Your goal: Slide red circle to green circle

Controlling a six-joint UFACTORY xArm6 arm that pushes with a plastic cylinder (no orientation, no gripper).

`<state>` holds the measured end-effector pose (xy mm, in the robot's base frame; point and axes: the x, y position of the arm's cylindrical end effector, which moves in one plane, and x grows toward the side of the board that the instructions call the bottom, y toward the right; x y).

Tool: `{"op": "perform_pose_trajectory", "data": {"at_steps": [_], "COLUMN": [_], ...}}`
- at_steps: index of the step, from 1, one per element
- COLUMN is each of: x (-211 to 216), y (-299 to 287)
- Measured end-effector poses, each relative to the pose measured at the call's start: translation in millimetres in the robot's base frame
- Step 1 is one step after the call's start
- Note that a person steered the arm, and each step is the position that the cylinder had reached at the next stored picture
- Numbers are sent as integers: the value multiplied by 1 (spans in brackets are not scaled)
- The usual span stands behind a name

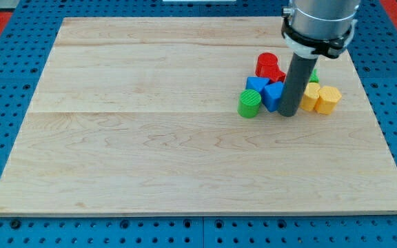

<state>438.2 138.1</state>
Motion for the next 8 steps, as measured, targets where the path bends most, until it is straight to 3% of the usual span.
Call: {"op": "perform_pose_trajectory", "data": {"at_steps": [3, 8], "x": [-67, -57], "y": [-47, -58]}}
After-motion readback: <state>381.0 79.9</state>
